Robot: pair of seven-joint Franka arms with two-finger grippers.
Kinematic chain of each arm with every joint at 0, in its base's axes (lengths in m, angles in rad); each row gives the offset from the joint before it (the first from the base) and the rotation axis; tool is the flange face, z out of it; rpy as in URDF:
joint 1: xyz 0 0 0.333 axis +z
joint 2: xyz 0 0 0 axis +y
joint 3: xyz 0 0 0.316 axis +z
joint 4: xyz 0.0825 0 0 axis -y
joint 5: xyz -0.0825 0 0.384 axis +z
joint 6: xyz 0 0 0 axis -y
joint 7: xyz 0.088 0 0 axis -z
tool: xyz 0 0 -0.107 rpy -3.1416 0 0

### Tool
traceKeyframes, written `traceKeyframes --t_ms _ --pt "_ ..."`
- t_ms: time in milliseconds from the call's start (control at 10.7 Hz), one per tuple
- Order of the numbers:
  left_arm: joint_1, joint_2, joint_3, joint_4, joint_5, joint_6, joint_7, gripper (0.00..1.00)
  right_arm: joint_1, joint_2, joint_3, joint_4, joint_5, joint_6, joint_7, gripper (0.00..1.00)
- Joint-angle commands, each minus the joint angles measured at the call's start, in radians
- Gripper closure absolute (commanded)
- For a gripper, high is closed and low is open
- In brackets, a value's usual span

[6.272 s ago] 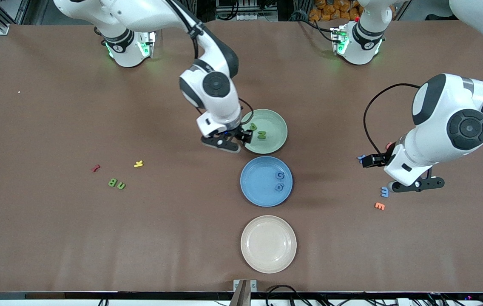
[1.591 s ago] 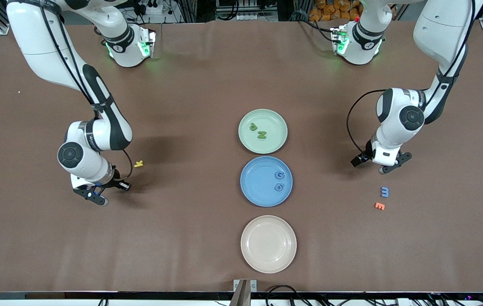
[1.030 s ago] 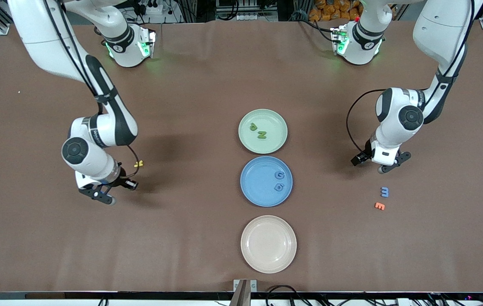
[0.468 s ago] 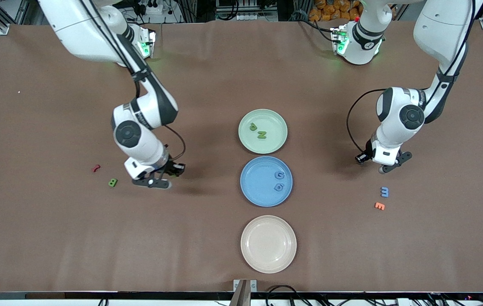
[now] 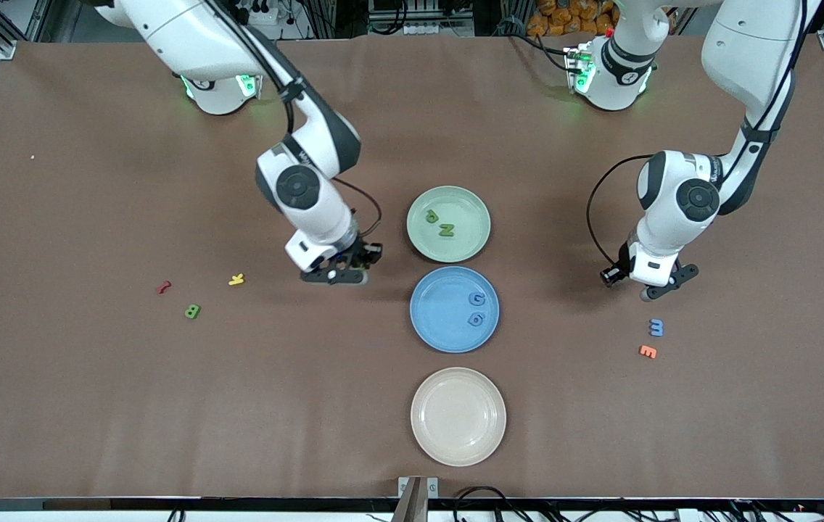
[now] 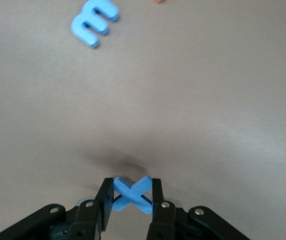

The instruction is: Sort letters by color into matching plates

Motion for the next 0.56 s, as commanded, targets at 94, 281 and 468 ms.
traceKeyframes --t_ms 94,281,468 --pt "-0.021 -0.008 -0.034 0.082 -0.021 -0.028 -0.013 1.00 0.201 0.017 -0.015 0.040 -0.003 -0.016 0.211 1.00" --pt "-0.023 -0.007 -0.077 0.128 -0.027 -0.028 -0.042 1.00 0.276 0.036 -0.015 0.070 -0.006 -0.016 0.320 1.00" --pt "-0.052 -0.002 -0.130 0.180 -0.026 -0.028 -0.137 1.00 0.315 0.069 -0.015 0.078 -0.021 -0.016 0.403 0.95"
